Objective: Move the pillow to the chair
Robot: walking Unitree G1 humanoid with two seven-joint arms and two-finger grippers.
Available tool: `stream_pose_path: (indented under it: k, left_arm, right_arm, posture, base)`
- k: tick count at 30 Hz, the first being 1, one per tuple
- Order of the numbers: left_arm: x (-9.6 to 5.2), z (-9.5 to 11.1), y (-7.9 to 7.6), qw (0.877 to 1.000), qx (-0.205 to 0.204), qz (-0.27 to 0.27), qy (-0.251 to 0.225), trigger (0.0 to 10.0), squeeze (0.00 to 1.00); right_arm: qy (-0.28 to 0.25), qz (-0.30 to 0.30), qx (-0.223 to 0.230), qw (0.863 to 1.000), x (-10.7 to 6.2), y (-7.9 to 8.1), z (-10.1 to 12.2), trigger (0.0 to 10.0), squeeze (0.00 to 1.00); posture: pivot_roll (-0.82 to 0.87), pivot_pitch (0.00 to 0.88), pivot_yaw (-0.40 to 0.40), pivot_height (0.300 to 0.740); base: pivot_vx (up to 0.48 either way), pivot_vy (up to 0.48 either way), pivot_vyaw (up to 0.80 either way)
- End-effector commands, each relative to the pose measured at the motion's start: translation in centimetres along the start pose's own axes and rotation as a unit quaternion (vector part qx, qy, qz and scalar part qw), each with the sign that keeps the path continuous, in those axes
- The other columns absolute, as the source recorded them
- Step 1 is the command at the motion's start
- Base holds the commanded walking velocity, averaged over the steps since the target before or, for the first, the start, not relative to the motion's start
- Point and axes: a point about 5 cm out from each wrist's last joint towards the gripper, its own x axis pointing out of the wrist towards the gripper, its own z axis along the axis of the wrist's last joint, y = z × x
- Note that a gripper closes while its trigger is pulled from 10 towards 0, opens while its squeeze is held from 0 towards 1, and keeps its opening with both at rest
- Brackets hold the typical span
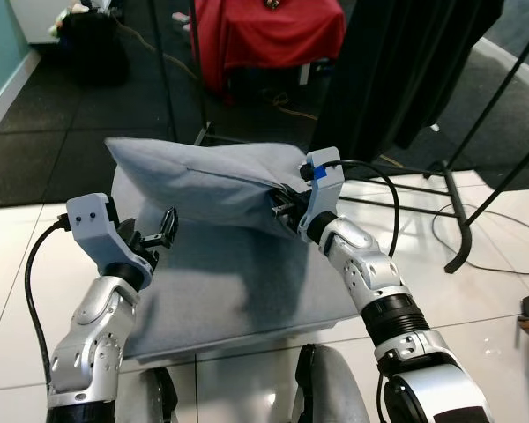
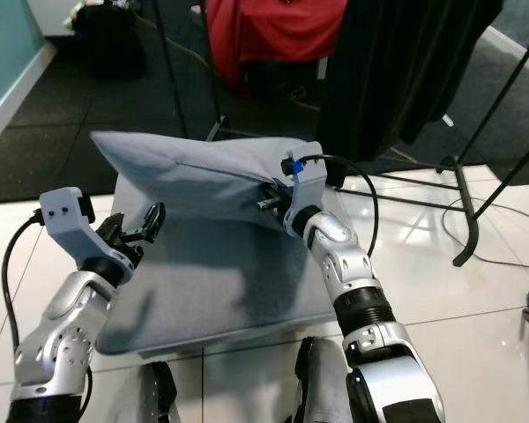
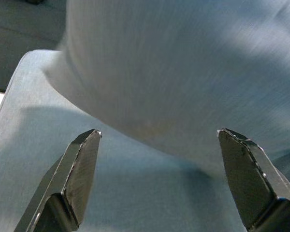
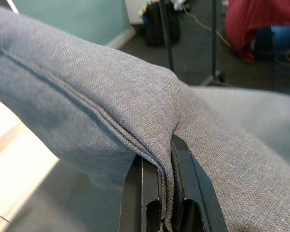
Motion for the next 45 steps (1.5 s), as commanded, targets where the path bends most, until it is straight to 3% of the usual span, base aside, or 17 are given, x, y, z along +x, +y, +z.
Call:
stream_pose_path:
  k: [1,10,36,45]
  left_arm:
    - [0.0,-0.7,0.0,1.0,0.002,0.005,0.01,10.0,0.0]
    - [0.3,-1.7,-0.1,0.999,0.015,0.006,0.028,10.0,0.0]
    - [0.9,-2.0,-0.2,0.999,0.02,0.007,0.027,10.0,0.0]
    - [0.4,-2.3,1.2,0.997,0.057,0.03,0.049,10.0,0.0]
  right_arm:
    - [-0.036,0.009,0.017,0.999,-0.1,0.1,1.3,0.0,0.0]
    - [-0.012,-0.001,0.038,0.999,-0.8,0.0,0.0,0.0,0.0]
    - [-0.012,0.015,0.053,0.998,-0.8,0.5,0.1,0.0,0.0]
    - [-0.001,0.025,0.051,0.998,-1.0,0.7,-0.3,0.0,0.0]
  posture:
    - [-0.08,0.004,-0.043,0.555]
    - [-0.08,0.0,-0.038,0.58]
    - [-0.11,0.0,-0.034,0.635]
    - [-0.11,0.0,-0.039,0.665]
  base:
    - [0.0,0.0,0.0]
    - [0.0,0.0,0.0]
    - [0.0,0.0,0.0]
    - [-0.213,0.0,0.0]
